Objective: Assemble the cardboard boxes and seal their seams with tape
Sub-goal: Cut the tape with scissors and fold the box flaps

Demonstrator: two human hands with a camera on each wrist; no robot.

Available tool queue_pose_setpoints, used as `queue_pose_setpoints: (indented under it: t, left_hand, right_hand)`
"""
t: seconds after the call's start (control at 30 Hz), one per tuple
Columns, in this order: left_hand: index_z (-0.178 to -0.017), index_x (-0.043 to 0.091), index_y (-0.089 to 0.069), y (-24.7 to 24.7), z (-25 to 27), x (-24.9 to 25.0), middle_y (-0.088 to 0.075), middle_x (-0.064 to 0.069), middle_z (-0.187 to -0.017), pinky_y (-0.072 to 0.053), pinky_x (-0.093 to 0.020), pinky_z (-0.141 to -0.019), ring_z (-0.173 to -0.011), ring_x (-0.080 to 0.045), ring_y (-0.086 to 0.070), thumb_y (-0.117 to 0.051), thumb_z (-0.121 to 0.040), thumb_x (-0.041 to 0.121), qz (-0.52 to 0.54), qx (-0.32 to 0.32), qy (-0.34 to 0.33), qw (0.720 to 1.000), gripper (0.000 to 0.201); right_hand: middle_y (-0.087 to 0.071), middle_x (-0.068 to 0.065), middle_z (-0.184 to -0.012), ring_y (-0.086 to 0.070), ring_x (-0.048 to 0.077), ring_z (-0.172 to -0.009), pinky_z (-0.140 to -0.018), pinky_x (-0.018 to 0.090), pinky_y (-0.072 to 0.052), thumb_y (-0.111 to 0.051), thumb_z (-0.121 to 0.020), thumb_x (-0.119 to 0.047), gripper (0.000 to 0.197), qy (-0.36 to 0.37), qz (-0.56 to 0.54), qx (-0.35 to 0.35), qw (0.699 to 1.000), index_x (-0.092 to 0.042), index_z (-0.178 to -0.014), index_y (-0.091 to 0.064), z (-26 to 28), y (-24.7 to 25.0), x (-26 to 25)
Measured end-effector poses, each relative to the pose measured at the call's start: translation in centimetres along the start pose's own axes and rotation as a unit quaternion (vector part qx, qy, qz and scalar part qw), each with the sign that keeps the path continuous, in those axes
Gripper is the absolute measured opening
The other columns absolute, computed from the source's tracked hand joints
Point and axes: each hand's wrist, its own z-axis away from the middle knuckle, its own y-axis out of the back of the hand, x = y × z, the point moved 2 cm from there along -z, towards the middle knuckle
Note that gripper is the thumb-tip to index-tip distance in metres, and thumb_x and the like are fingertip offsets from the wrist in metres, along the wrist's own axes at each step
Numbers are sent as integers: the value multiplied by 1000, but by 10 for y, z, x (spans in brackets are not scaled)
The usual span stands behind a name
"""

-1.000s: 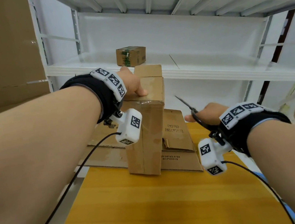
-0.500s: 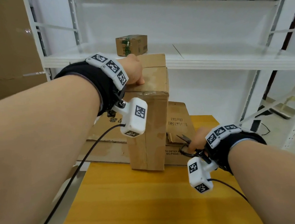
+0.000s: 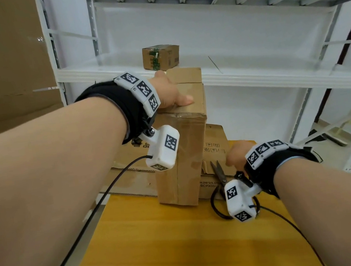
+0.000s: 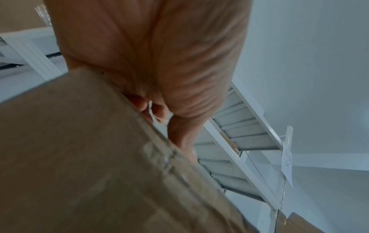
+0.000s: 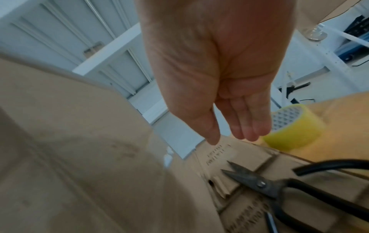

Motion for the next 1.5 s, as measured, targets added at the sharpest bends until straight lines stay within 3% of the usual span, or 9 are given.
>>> queue_pose_setpoints:
  t: [0.17, 0.33, 0.47, 0.63, 0.77, 0.93, 1.23, 1.4, 1.5]
  left_hand:
    - [-140, 3, -29, -3, 4, 4, -53, -17, -129, -41, -38, -100, -119, -33, -52, -57, -91, 43, -28, 49, -6, 998, 69]
    - [-128, 11, -35, 3, 5, -4, -49, -8, -106, -47, -29, -67, -78, -20, -53, -57, -94, 24, 179, 86, -17, 980, 43]
    - [-130, 11, -30, 5, 12, -17, -51, -13, -118, -54, -46, -86, -99, -30, -59, -76, -79, 22, 250, 60, 68, 964, 69]
    - [-123, 0, -48, 7, 24, -23, -66, -19, -108, -57, -55, -74, -82, -38, -70, -82, -66, 14, 358, -22, 113, 926, 68]
    - [-134, 3, -40, 30, 31, -16, -62, -16, -115, -58, -34, -55, -82, -25, -67, -76, -76, 7, 373, 44, 56, 925, 68]
    - [-124, 13, -30, 42, 40, -27, -58, -21, -111, -57, -55, -75, -93, -34, -66, -55, -76, -20, 507, 83, 63, 856, 63]
    - [-106, 10, -35, 29, 36, -69, -61, -15, -111, -58, -49, -72, -88, -28, -70, -45, -83, -11, 473, 96, 136, 865, 33]
    - [-119, 8, -36, 15, 32, -75, -66, -18, -104, -60, -44, -66, -80, -28, -72, -48, -87, -8, 469, 62, 152, 868, 38]
    - [-138, 14, -30, 13, 33, -78, -56, -15, -129, -54, -42, -81, -98, -26, -65, -46, -94, 13, 493, 52, 180, 850, 47]
  right_hand:
    - [-73, 15, -100, -73, 31, -89, -79, 47, -61, -60, -89, -21, 20, 83, -153, 121, 977, -7, -101, -68, 22, 47, -45]
    - [-74, 13, -89, -74, 30, -80, -76, 48, -62, -50, -96, -51, 49, 129, -257, 107, 952, -6, -98, -68, 60, 67, -89]
    - [-75, 14, -91, -74, 33, -83, -79, 49, -61, -50, -88, -70, 65, 113, -218, 28, 969, -8, -101, -66, 70, 66, -100]
    - [-73, 16, -96, -73, 34, -88, -84, 49, -60, -51, -94, -61, 54, 112, -208, 8, 972, -8, -99, -62, 84, 67, -108]
    - [-74, 13, -96, -74, 31, -85, -77, 47, -62, -57, -96, -47, 42, 180, -242, 62, 951, -7, -107, -64, 96, 81, -117]
    - [-63, 6, -122, -66, 25, -105, -87, 47, -59, -65, -93, -22, 46, 217, -280, 62, 933, -20, -134, -45, 101, 82, -118]
    - [-57, 6, -124, -64, 28, -104, -82, 44, -60, -78, -85, -21, 77, 249, -151, 42, 956, -42, -142, -32, 113, 63, -128]
    - [-63, 0, -115, -64, 20, -101, -86, 41, -60, -74, -89, -27, 43, 226, -26, -30, 973, -35, -129, -59, 118, 45, -132]
    - [-65, -3, -107, -67, 18, -96, -84, 37, -60, -69, -93, -23, 34, 220, -32, -41, 974, -29, -125, -63, 112, 34, -131]
